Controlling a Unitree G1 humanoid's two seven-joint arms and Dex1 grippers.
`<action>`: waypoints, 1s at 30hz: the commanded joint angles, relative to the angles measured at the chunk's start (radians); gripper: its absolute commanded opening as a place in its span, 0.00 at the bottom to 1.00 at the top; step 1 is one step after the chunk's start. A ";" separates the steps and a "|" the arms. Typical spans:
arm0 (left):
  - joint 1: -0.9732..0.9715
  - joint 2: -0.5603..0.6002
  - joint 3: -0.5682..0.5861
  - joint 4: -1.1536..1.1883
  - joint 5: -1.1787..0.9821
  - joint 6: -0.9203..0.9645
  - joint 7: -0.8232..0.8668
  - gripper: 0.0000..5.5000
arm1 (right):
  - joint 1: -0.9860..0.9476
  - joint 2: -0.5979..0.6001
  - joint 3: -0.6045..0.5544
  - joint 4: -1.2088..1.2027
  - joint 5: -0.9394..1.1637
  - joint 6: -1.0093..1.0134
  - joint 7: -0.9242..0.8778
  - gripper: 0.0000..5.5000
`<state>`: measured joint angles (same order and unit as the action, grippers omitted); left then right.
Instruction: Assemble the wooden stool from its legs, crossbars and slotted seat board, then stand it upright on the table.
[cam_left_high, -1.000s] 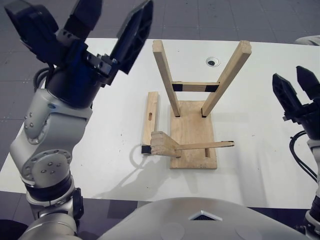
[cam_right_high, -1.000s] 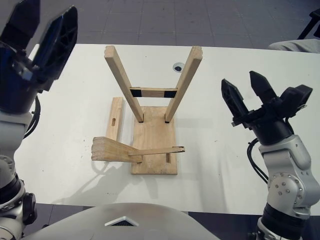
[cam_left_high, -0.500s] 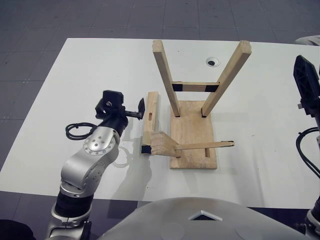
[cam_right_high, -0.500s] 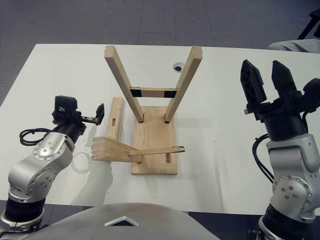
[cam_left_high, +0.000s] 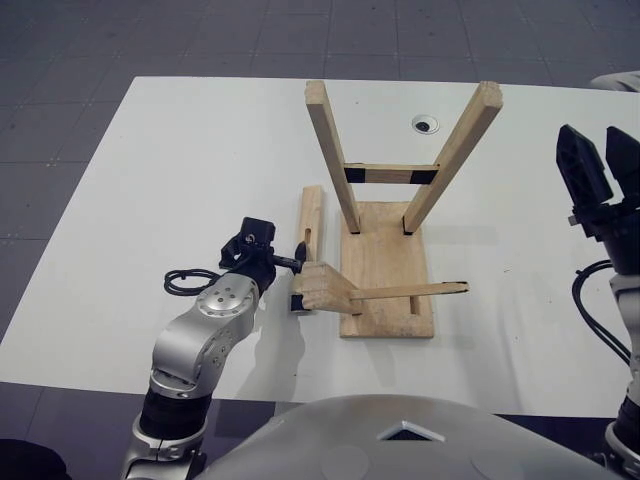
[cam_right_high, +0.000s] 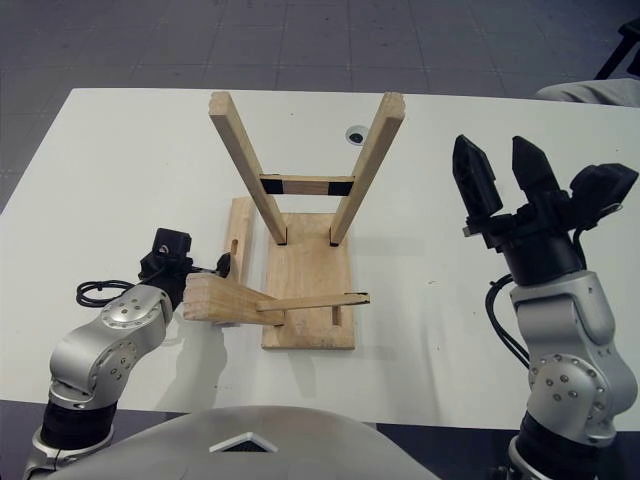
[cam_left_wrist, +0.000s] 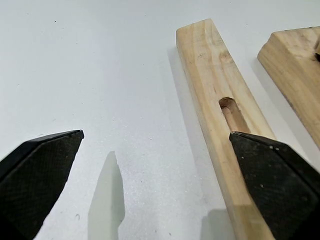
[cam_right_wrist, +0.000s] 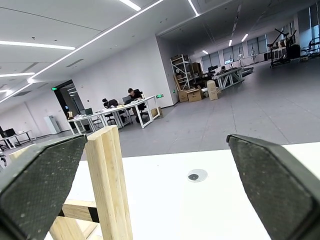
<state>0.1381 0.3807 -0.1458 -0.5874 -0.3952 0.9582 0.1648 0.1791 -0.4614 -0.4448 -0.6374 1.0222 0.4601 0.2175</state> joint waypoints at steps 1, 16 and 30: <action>0.002 -0.007 -0.003 -0.015 0.033 0.011 -0.032 0.99 | 0.011 0.010 0.013 -0.011 -0.014 0.004 -0.010 0.94; 0.049 -0.051 -0.079 -0.112 0.122 0.009 -0.125 0.99 | 0.010 0.022 0.026 -0.008 -0.028 -0.002 -0.008 0.94; 0.084 -0.093 -0.090 -0.020 0.195 0.116 -0.124 0.99 | 0.008 0.024 0.020 -0.020 -0.011 -0.002 -0.016 0.94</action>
<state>0.2049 0.2918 -0.2326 -0.6337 -0.2122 1.0269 0.0446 0.1926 -0.4406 -0.4203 -0.6465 1.0054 0.4585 0.2068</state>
